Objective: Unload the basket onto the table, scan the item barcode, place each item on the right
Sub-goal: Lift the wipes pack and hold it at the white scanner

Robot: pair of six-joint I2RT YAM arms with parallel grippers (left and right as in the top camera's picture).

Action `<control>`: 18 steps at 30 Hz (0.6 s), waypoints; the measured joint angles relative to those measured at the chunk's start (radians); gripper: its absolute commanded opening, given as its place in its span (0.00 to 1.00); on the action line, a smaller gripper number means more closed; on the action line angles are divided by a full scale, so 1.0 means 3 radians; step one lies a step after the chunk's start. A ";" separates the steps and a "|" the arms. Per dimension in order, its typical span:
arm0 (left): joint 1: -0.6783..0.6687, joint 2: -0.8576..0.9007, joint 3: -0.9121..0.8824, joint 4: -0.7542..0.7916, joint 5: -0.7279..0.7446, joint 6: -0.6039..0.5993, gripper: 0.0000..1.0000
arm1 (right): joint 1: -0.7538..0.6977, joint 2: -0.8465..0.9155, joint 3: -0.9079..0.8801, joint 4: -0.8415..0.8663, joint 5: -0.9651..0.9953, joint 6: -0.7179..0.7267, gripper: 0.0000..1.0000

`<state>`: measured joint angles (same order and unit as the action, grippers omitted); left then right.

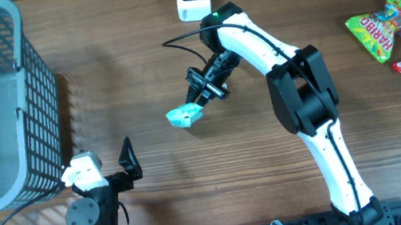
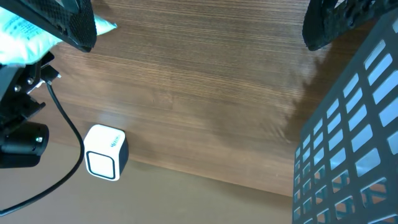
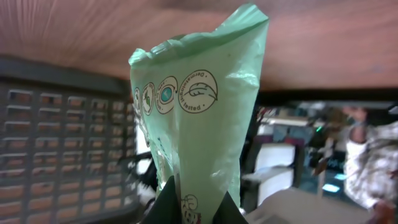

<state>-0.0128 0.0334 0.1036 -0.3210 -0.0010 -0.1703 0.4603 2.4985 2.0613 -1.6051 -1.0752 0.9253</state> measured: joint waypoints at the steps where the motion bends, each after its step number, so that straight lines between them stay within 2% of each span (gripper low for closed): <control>1: 0.0000 0.0000 0.0000 0.0000 0.0000 -0.0001 1.00 | 0.0005 0.0000 0.0000 0.0000 -0.0099 0.0121 0.04; 3: 0.0000 0.0000 0.0000 0.0000 0.0000 -0.0001 1.00 | 0.0005 0.0000 0.0000 0.0001 -0.0243 0.0300 0.04; 9: 0.0000 0.0000 0.0000 0.0000 0.0000 -0.0001 1.00 | 0.0005 0.0000 0.0000 0.0298 -0.0361 0.1251 0.05; 18: 0.0000 0.0000 0.0000 0.0000 0.0000 0.0000 1.00 | -0.0050 0.0000 0.0000 0.0465 -0.0367 0.1932 0.05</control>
<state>-0.0128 0.0334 0.1036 -0.3210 -0.0010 -0.1703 0.4454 2.4985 2.0613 -1.4654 -1.1854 1.5047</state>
